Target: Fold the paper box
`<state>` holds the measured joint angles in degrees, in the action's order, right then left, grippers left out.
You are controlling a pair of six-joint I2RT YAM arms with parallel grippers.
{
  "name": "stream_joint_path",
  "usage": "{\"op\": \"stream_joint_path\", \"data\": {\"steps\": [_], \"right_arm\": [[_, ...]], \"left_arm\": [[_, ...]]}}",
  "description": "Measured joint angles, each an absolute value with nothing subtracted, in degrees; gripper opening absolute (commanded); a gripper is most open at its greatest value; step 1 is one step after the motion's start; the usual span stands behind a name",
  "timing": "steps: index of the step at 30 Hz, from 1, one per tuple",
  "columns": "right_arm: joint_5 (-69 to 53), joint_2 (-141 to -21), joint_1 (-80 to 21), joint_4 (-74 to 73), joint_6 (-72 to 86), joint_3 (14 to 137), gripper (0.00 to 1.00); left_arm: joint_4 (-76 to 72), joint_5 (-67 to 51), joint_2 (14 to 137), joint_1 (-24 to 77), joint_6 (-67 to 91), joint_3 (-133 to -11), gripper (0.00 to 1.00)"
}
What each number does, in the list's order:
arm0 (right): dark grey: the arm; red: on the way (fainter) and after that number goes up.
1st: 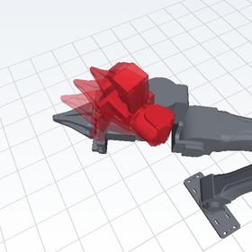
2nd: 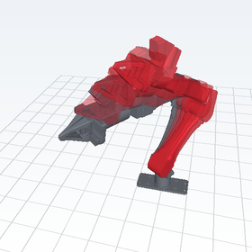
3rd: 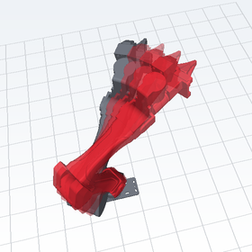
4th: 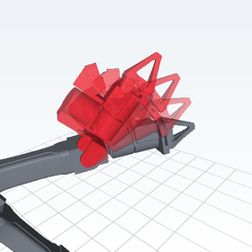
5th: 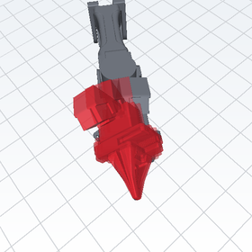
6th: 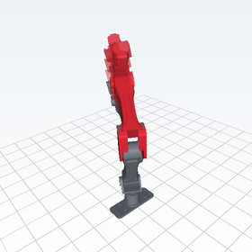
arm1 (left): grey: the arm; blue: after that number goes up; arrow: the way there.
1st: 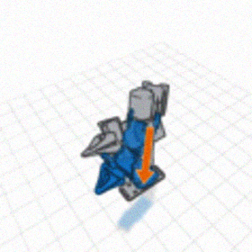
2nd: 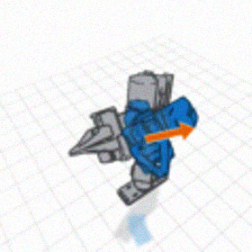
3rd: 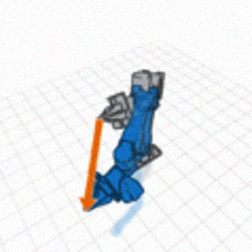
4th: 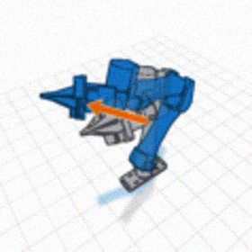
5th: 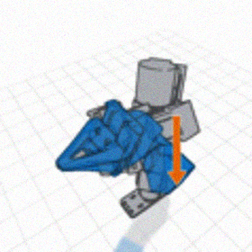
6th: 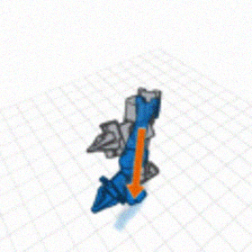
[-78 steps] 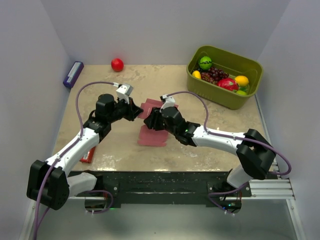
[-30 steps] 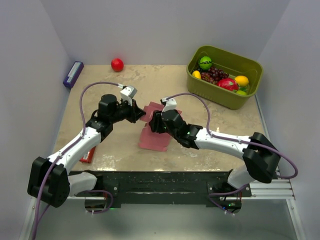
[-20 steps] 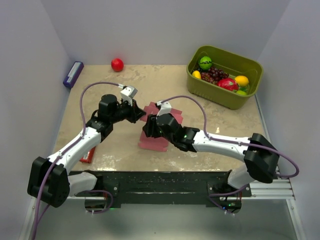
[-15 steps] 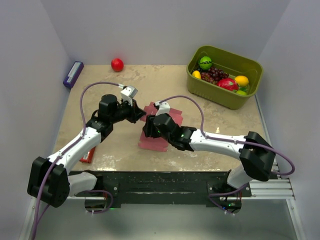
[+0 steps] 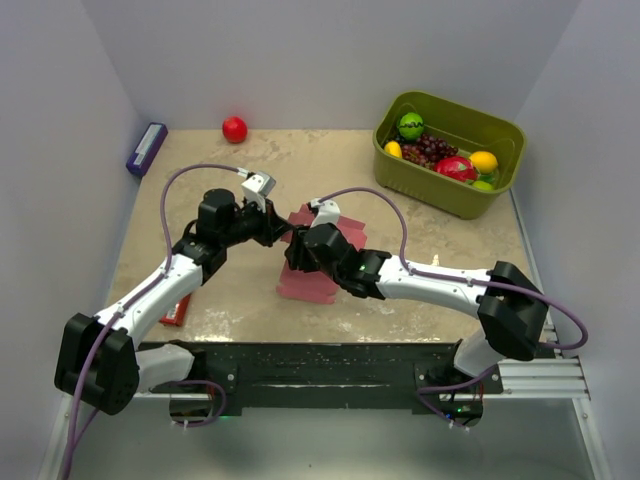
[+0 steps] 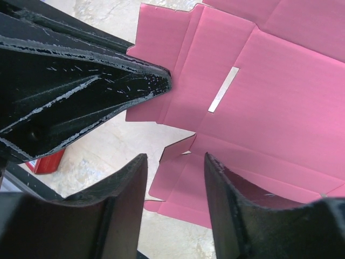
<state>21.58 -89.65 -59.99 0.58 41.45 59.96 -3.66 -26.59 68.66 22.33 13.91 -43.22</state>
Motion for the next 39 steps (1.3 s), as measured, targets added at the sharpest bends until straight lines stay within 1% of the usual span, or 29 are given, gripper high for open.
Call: {"op": "stream_joint_path", "data": {"steps": [6,16,28,39], "right_arm": [[23.0,-90.0,-60.0,0.2,41.6,60.1,0.35],[24.3,-90.0,-60.1,0.2,41.7,59.6,0.22],[24.8,-90.0,-58.8,0.3,41.6,57.8,0.21],[24.4,-90.0,-58.0,4.6,39.0,55.5,0.25]], "left_arm": [[-3.7,-26.6,68.7,22.3,13.9,-43.2,0.00],[-3.7,-25.9,68.7,22.5,13.8,-43.2,0.00],[-3.7,-25.5,68.7,22.6,12.9,-43.2,0.00],[-4.6,-27.7,68.7,22.8,12.6,-43.2,0.00]]}}
